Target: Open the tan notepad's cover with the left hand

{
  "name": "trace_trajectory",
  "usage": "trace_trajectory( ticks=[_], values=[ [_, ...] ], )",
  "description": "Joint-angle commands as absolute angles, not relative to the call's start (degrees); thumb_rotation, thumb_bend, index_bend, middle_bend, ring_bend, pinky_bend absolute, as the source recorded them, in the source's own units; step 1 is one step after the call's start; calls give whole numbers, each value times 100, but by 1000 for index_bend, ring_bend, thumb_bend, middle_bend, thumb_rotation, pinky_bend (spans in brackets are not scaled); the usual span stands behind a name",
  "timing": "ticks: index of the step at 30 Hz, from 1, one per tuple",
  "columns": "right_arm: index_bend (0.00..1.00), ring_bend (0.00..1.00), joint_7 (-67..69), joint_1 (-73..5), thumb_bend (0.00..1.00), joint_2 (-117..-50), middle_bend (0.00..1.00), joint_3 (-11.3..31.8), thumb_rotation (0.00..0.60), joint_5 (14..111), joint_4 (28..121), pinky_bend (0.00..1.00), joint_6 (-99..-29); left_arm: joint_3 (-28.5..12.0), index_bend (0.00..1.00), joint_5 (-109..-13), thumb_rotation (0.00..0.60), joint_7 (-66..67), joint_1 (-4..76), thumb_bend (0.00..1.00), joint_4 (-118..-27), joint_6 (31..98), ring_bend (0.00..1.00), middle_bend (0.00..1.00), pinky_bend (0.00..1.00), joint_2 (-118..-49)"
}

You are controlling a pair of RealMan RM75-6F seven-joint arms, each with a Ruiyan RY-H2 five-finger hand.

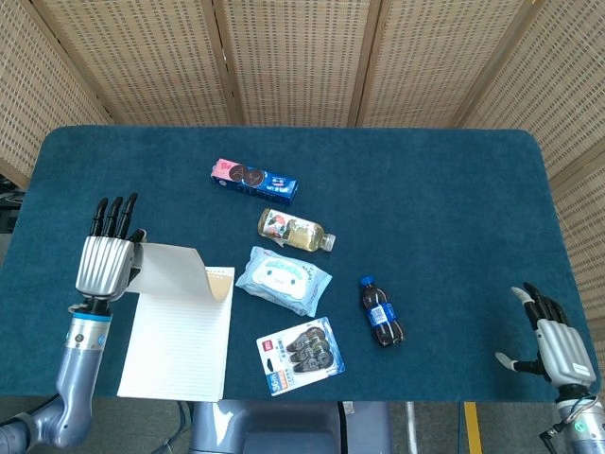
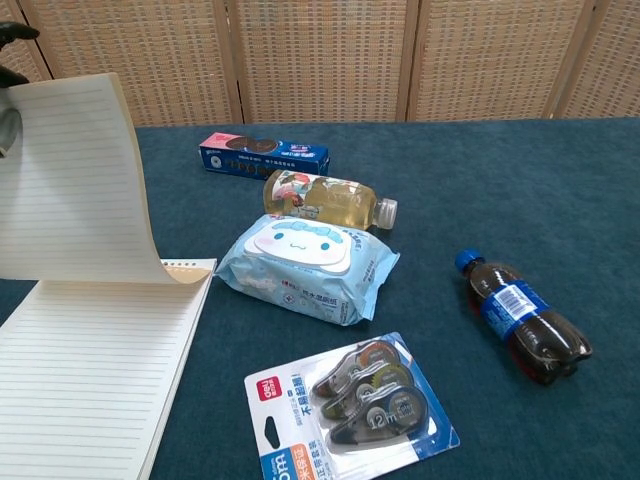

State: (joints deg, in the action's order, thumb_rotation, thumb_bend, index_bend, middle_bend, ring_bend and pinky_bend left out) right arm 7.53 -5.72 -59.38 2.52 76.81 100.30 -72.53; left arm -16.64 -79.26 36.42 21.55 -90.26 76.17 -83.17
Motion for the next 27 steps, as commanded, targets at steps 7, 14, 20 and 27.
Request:
trace_trajectory(
  ticks=[7, 14, 20, 27],
  values=[
    [57, 0, 738, -574, 156, -5936, 0, 249, 600, 7690, 10036, 0, -7259, -2084, 784, -7490, 600, 3884, 2583, 661, -8882, 7519, 0, 0, 0, -8235],
    [57, 0, 766, -570, 156, -5934, 0, 256, 600, 7670, 10026, 0, -7259, -2454, 784, -6925, 600, 4294, 2985, 659, -8669, 7392, 0, 0, 0, -8286],
    [56, 0, 831, -577, 156, -5928, 0, 256, 600, 7673, 10018, 0, -7234, -2546, 784, -6503, 600, 4731, 3352, 653, -8138, 7335, 0, 0, 0, -8508],
    [56, 0, 854, -596, 156, -5928, 0, 255, 600, 7676, 10019, 0, -7197, -2493, 572, -6319, 600, 4860, 3623, 597, -7586, 7351, 0, 0, 0, -8755]
  ],
)
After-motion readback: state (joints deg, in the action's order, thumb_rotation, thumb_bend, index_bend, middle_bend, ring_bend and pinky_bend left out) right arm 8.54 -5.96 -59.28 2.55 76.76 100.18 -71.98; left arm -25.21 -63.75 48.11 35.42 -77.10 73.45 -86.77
